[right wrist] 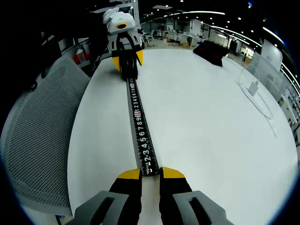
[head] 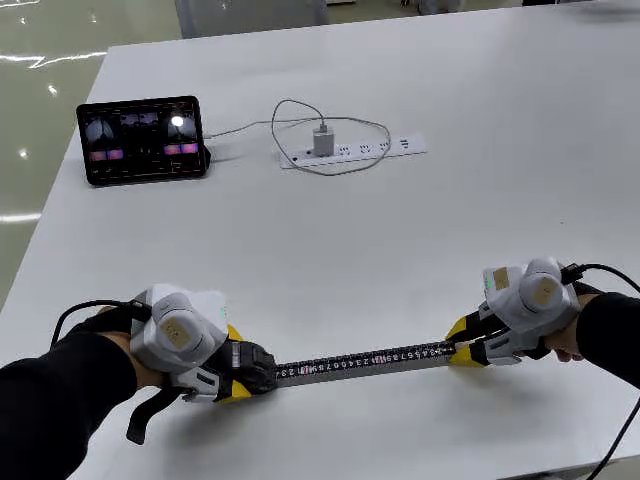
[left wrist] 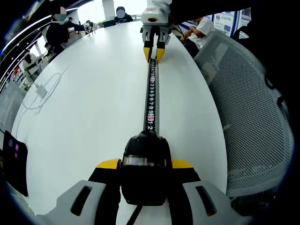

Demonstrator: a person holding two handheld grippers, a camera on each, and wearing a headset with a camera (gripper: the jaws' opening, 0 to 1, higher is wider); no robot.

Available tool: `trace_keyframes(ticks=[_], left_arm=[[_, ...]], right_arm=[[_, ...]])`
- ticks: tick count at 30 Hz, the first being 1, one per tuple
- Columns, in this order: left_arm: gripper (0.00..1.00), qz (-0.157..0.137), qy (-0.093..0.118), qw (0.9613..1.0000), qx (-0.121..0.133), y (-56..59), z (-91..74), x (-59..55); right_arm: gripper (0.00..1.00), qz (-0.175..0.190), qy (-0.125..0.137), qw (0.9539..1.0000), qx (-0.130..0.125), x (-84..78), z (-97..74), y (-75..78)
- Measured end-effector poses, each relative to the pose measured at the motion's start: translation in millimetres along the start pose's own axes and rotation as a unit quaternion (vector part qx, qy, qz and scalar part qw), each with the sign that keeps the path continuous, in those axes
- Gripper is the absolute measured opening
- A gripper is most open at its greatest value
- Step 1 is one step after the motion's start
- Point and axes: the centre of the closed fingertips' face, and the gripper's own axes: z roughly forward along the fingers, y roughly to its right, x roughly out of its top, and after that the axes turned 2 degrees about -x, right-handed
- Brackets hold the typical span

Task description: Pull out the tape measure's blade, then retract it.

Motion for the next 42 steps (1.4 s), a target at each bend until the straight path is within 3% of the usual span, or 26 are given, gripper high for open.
trace_keyframes(ticks=[10,25,31,38,42], left_arm=[[0.33,-0.010,0.020,0.9997,0.006,-2.3,2.2,0.5],[0.34,-0.007,-0.007,0.9999,0.005,-4.6,3.5,0.0],[0.35,-0.013,-0.002,0.9999,0.002,-3.2,-2.9,4.2],[0.43,-0.021,0.003,0.9997,0.013,-6.9,-10.8,6.4],[0.58,-0.023,-0.008,0.9996,0.014,-4.3,-13.0,1.8]], right_arm=[[0.11,-0.026,-0.018,0.9995,0.006,1.0,1.5,-0.3],[0.12,-0.069,-0.056,0.9959,0.015,-1.2,1.8,-0.2],[0.13,-0.072,-0.062,0.9953,0.016,-1.6,1.0,-1.5],[0.16,-0.077,-0.071,0.9945,0.014,-6.0,-4.6,-0.9],[0.23,-0.053,-0.063,0.9965,0.006,-3.4,-10.6,-0.6]])
